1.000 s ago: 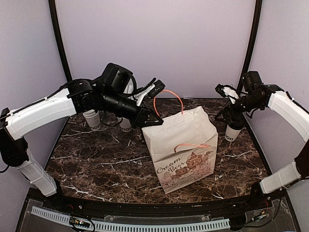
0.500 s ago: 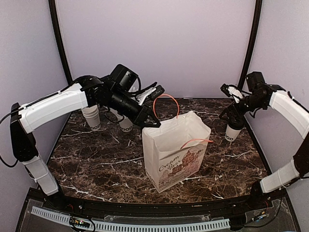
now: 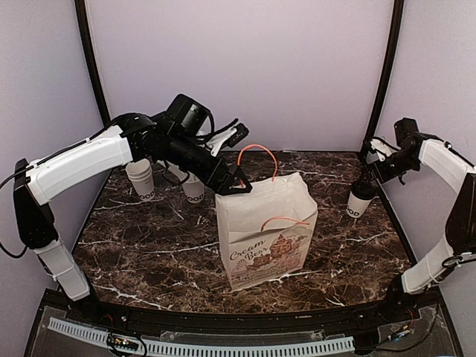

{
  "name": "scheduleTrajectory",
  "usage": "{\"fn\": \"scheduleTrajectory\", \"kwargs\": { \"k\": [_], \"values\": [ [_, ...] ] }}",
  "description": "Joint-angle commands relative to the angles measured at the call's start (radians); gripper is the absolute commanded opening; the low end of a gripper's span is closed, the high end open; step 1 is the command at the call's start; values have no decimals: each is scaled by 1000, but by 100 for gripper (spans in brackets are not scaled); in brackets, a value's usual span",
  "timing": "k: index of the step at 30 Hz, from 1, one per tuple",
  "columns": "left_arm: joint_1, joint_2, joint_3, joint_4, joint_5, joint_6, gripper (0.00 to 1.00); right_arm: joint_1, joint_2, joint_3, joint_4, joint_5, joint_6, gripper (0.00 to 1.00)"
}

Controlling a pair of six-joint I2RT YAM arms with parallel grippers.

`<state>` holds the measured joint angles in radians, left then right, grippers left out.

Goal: Pack the takeout coffee

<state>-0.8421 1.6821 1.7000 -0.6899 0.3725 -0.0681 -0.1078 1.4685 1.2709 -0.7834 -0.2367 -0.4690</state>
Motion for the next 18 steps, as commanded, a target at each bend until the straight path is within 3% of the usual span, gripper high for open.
{"fn": "scheduleTrajectory", "kwargs": {
  "k": [1,7,18],
  "values": [
    [5,-152,-76,103,-109,30,99,-3,9,32,-32,31,-39,99],
    [5,-290,-233,249,-184,17,99,-3,90,98,-121,36,-100,99],
    [5,-312,-290,258,-136,3,96,-3,225,200,-202,25,-109,99]
  ]
}}
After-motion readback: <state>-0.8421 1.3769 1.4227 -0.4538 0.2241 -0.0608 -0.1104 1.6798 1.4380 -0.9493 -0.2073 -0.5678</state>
